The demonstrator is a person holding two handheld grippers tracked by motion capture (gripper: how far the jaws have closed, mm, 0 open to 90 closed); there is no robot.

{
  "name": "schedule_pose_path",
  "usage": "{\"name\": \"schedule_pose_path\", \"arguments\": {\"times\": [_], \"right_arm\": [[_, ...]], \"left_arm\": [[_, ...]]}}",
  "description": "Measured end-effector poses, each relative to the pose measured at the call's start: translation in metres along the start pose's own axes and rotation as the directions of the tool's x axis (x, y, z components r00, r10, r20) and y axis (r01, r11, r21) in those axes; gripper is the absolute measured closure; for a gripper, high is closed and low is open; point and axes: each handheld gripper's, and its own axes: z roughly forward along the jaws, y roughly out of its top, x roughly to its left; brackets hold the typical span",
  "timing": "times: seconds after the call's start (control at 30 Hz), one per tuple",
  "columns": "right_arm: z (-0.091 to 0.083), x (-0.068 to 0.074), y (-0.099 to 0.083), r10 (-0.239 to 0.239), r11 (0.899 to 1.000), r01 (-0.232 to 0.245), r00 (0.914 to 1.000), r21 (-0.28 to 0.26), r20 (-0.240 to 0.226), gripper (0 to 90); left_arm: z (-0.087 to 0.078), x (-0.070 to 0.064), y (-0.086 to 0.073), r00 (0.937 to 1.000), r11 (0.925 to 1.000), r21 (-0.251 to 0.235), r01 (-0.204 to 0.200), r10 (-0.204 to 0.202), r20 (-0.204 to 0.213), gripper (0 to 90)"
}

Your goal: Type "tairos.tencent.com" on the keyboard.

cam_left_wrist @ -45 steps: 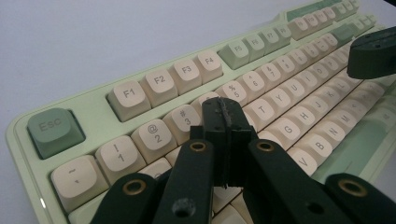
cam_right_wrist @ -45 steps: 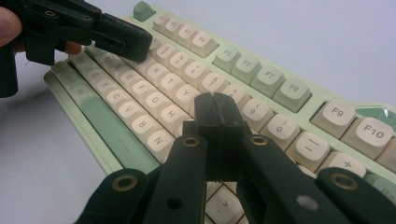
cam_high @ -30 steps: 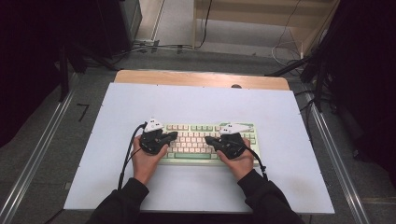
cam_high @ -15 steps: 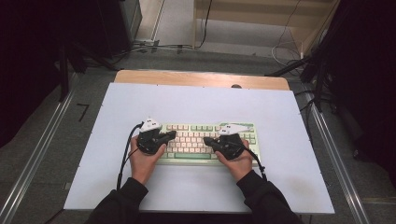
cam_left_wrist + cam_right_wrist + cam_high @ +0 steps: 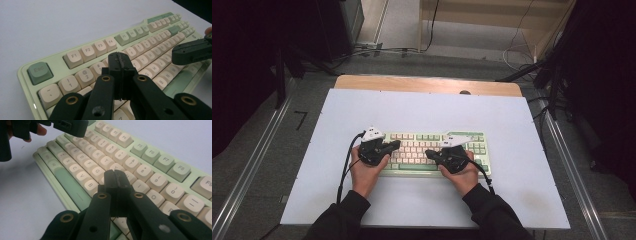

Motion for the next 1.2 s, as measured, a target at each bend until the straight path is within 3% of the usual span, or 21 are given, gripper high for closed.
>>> {"name": "schedule_pose_path", "arguments": {"times": [0.87, 1.2], "right_arm": [[0.014, 0.009, -0.004, -0.036, 0.998, 0.036, 0.9993, 0.055, -0.011, 88.3], [0.007, 0.008, 0.000, -0.021, 1.000, 0.021, 0.9997, 0.013, -0.012, 88.3]], "left_arm": [[0.001, -0.002, -0.001, 0.9999, 0.9999, 0.009, -0.010, 0.010, 0.007, 90.0], [0.002, -0.004, -0.001, 0.9999, 0.9999, 0.008, -0.010, 0.010, 0.013, 90.0]]}}
